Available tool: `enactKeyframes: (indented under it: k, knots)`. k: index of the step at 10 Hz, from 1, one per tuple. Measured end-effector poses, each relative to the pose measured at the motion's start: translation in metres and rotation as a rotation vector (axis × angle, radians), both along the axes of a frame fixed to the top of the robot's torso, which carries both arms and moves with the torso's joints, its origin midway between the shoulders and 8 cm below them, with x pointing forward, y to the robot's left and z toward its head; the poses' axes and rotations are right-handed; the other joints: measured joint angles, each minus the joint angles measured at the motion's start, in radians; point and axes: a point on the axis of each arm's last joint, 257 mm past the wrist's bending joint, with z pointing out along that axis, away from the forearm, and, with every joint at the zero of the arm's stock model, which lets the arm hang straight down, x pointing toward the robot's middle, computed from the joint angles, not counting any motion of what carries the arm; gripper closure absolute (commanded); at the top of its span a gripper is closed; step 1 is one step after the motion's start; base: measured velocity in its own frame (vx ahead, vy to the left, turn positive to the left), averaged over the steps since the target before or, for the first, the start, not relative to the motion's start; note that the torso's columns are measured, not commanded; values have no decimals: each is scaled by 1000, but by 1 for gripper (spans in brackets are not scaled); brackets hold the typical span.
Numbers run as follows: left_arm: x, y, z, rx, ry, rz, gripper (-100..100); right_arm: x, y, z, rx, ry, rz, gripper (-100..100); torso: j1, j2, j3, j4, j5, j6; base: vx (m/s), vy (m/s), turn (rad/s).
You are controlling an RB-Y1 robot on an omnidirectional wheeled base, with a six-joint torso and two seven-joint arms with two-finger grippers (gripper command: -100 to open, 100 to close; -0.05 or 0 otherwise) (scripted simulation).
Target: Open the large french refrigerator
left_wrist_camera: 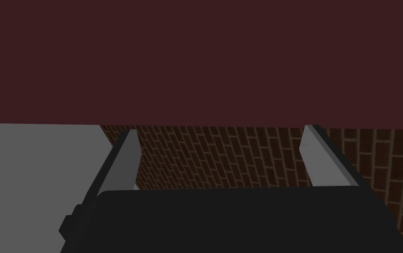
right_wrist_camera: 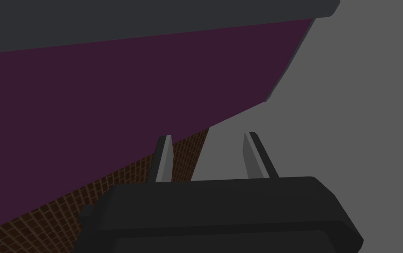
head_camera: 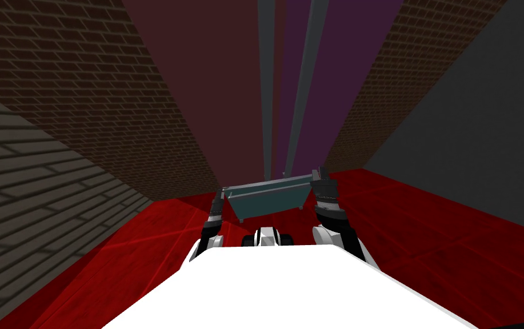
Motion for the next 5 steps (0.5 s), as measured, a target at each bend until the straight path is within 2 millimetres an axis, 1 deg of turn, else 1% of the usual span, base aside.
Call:
enactKeyframes:
  k: [5]
  knots:
    - [1,11,-35,-11,44,22,-100,0,0,0,0,0,0,0,0,0,0,0,0,0,33,4,6]
